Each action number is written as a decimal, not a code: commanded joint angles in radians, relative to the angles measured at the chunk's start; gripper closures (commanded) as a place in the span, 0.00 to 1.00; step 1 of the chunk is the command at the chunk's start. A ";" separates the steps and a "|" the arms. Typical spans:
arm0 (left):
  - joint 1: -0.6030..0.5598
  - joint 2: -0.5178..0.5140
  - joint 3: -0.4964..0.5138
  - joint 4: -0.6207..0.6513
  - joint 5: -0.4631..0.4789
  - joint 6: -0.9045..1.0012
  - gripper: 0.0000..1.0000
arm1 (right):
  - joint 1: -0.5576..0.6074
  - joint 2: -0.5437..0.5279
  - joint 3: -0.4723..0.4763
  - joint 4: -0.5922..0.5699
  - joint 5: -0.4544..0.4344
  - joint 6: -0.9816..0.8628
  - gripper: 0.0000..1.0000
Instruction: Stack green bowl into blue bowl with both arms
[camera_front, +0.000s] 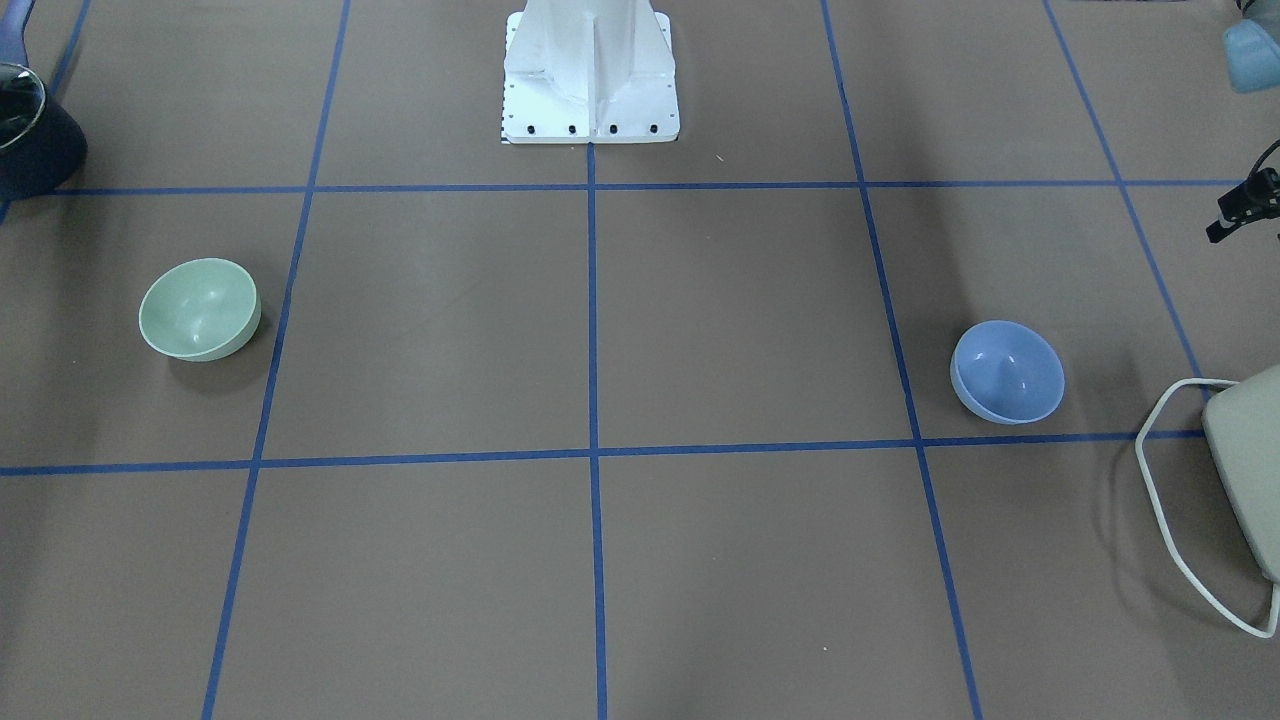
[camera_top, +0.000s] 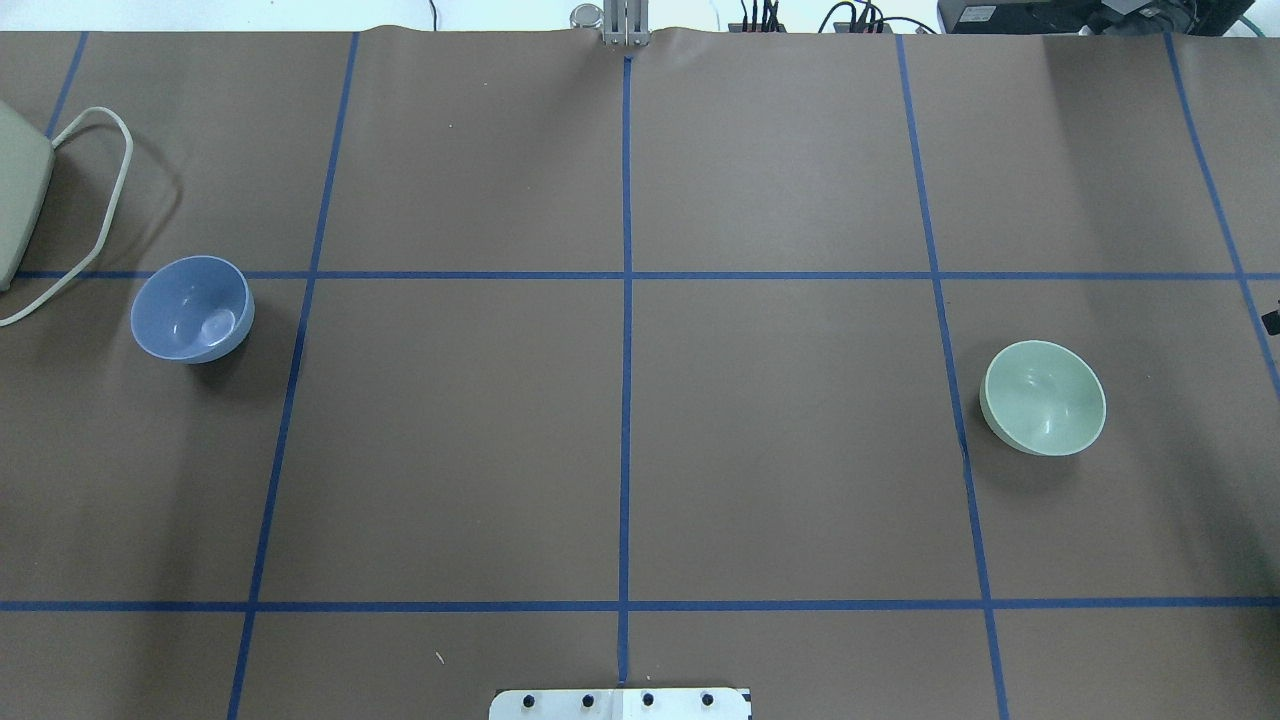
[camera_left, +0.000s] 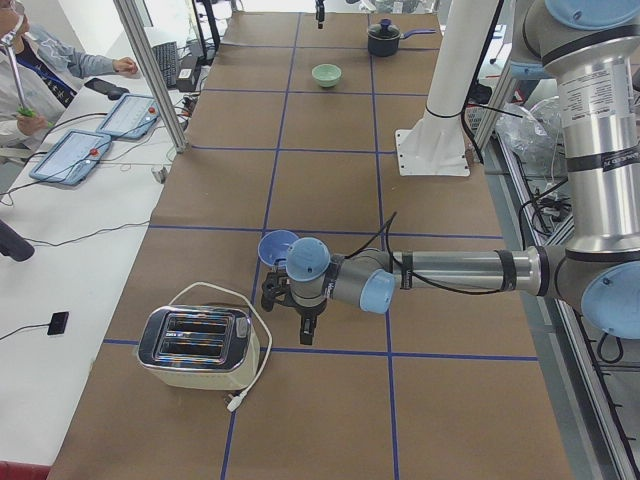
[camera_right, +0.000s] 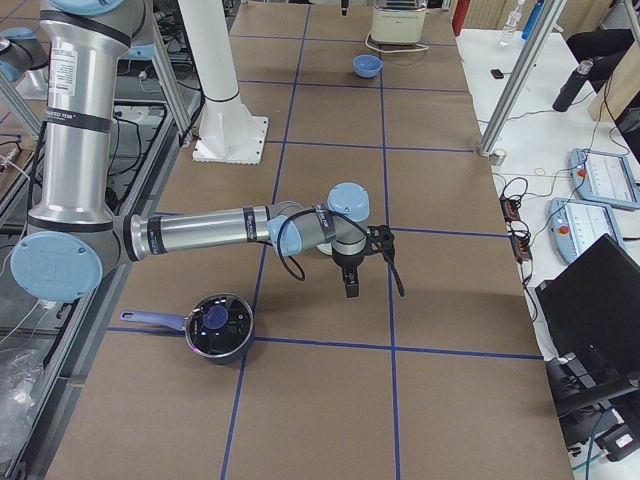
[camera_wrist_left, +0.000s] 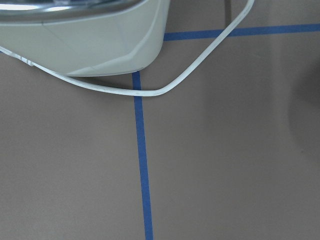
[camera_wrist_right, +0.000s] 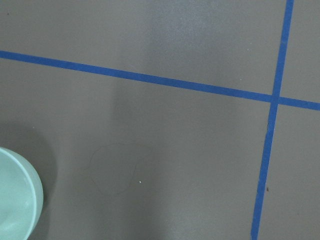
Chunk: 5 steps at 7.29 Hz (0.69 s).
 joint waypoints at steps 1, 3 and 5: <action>0.000 -0.002 -0.002 0.000 0.000 -0.007 0.02 | 0.002 0.003 0.001 0.002 -0.001 0.000 0.00; 0.000 -0.012 -0.013 0.000 0.001 -0.014 0.01 | 0.002 0.046 -0.018 0.011 -0.011 -0.002 0.00; 0.038 -0.058 -0.056 -0.002 -0.005 -0.176 0.01 | 0.001 0.107 -0.059 0.015 -0.043 -0.002 0.00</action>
